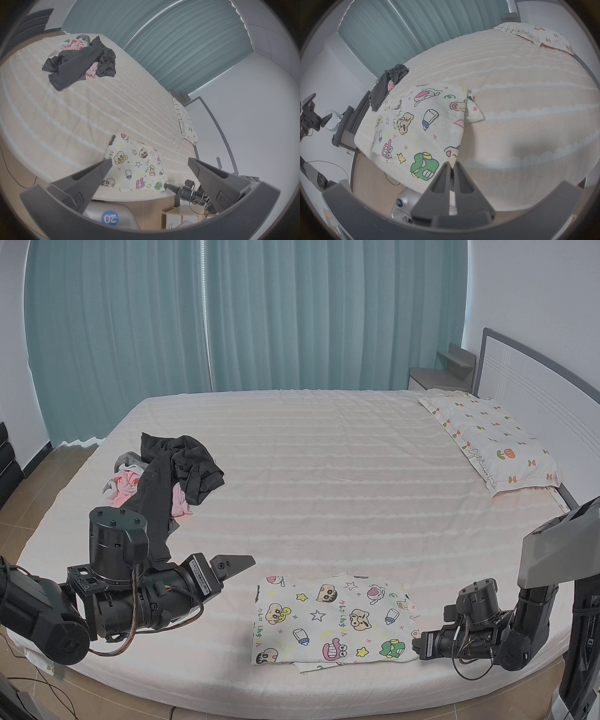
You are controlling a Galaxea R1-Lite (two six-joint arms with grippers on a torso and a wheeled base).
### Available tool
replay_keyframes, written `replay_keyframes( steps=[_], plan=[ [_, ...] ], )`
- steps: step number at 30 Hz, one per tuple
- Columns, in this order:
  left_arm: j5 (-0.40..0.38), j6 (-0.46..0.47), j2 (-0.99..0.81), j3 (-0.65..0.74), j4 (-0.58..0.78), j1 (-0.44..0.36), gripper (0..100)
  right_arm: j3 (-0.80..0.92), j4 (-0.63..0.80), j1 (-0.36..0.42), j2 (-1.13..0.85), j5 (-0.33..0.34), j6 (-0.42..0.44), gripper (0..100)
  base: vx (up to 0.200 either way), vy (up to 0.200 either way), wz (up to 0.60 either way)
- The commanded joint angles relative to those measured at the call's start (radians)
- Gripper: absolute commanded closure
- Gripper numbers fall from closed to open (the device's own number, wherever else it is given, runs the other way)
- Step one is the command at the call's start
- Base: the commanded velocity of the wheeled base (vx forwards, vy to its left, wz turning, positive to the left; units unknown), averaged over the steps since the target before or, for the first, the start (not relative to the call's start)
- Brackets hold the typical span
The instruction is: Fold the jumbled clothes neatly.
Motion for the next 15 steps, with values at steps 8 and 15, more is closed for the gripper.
replay_keyframes(
  steps=[8,15],
  plan=[
    [0.0,0.0,0.006,-0.002,-0.001,0.002,0,-0.085,-0.015,-0.059,-0.04,0.023,0.004,0,0.0,0.0,0.0],
    [0.0,0.0,0.006,-0.002,-0.001,0.002,0,-0.384,0.193,-0.093,0.017,0.049,0.012,0,0.0,0.0,0.0]
  ],
)
